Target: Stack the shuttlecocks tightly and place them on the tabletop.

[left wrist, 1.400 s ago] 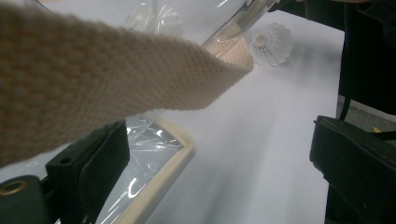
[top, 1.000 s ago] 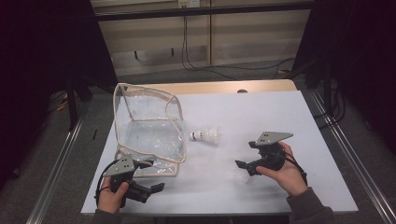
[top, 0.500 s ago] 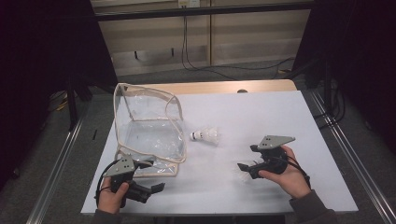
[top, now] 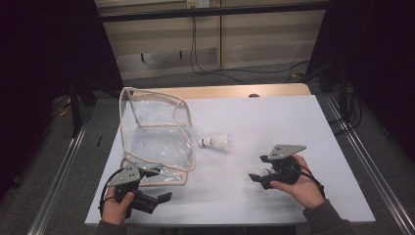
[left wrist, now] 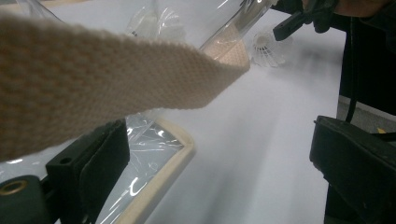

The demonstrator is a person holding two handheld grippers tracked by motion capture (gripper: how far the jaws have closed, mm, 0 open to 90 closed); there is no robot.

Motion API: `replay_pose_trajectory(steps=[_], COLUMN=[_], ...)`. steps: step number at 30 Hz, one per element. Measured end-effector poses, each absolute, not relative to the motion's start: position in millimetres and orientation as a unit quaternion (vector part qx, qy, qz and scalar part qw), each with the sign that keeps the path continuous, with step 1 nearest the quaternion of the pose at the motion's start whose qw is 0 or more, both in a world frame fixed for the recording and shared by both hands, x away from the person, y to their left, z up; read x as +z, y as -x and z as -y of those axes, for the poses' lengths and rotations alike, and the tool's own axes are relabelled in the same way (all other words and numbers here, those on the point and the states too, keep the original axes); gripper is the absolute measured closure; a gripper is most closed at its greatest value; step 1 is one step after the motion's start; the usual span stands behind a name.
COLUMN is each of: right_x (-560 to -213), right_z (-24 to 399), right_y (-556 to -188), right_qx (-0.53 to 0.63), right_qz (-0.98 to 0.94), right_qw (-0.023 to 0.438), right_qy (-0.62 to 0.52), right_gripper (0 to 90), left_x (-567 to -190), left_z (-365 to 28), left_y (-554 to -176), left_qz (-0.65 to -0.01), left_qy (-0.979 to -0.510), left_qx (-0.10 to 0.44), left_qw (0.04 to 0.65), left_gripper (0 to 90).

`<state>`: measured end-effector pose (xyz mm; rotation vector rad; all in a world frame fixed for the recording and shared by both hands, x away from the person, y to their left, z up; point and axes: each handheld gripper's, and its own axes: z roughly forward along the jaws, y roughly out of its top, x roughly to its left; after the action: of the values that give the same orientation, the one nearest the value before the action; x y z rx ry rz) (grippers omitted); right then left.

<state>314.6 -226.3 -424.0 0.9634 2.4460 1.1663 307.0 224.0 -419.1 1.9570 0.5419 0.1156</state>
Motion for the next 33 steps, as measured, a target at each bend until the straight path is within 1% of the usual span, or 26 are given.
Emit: replay_pose_trajectory(steps=[2,5,9,11,13,14,16,22,24,25,26,28,29,30,31,32,33], right_x=[-425.7,-426.7,-426.2,-424.4,-423.7,-422.1,-421.3,-416.0,-414.9,-413.5,-413.5,-412.1,-411.2,-411.2,-410.7,-409.3,-409.3], right_z=[228.4,230.2,232.7,235.0,235.7,237.2,237.9,242.6,244.2,245.0,245.0,245.5,246.0,246.0,246.3,247.5,247.5], right_y=[-315.4,-315.9,-316.5,-316.9,-317.0,-316.5,-316.2,-316.2,-316.1,-315.6,-315.6,-315.4,-315.4,-315.4,-315.1,-314.8,-314.8], right_qx=[0.400,0.400,0.402,0.406,0.406,0.408,0.408,0.411,0.411,0.413,0.413,0.412,0.413,0.413,0.412,0.414,0.414], right_qz=[-0.843,-0.842,-0.840,-0.837,-0.837,-0.835,-0.834,-0.831,-0.831,-0.831,-0.831,-0.831,-0.832,-0.832,-0.832,-0.830,-0.830], right_qw=[0.134,0.133,0.137,0.146,0.147,0.154,0.155,0.171,0.172,0.173,0.173,0.175,0.175,0.175,0.180,0.183,0.183], right_qy=[-0.334,-0.338,-0.338,-0.336,-0.337,-0.337,-0.337,-0.333,-0.333,-0.331,-0.331,-0.330,-0.327,-0.327,-0.327,-0.327,-0.327], right_gripper=[26.5,26.9,32.0,38.3,38.9,43.4,44.1,52.3,56.4,61.4,61.4,66.9,71.0,71.0,73.8,80.5,80.5], left_x=[-419.3,-419.3,-419.3,-419.5,-419.2,-419.3,-419.3,-419.5,-419.6,-419.6,-419.6,-419.6,-419.7,-419.7,-419.7,-419.4,-419.4], left_z=[-223.8,-223.9,-223.9,-224.1,-224.0,-224.1,-224.1,-224.0,-223.9,-223.9,-223.9,-224.0,-223.9,-223.9,-223.9,-224.0,-224.0], left_y=[-306.6,-307.1,-307.0,-306.9,-306.7,-307.0,-307.1,-307.2,-307.4,-307.2,-307.2,-307.1,-307.4,-307.4,-307.4,-306.6,-306.6], left_qz=[-0.228,-0.226,-0.226,-0.227,-0.227,-0.226,-0.226,-0.226,-0.226,-0.227,-0.227,-0.227,-0.226,-0.226,-0.226,-0.227,-0.227], left_qy=[-0.817,-0.818,-0.818,-0.818,-0.818,-0.818,-0.819,-0.818,-0.818,-0.817,-0.817,-0.818,-0.818,-0.818,-0.817,-0.819,-0.819], left_qx=[0.048,0.048,0.048,0.049,0.049,0.049,0.049,0.048,0.049,0.049,0.049,0.049,0.049,0.049,0.049,0.049,0.049], left_qw=[0.528,0.526,0.526,0.527,0.526,0.526,0.526,0.527,0.527,0.528,0.528,0.526,0.527,0.527,0.528,0.524,0.524], left_gripper=[4.9,4.9,4.9,4.9,4.9,4.9,4.9,4.9,4.8,4.8,4.8,4.8,4.8,4.8,4.8,4.8,4.8])
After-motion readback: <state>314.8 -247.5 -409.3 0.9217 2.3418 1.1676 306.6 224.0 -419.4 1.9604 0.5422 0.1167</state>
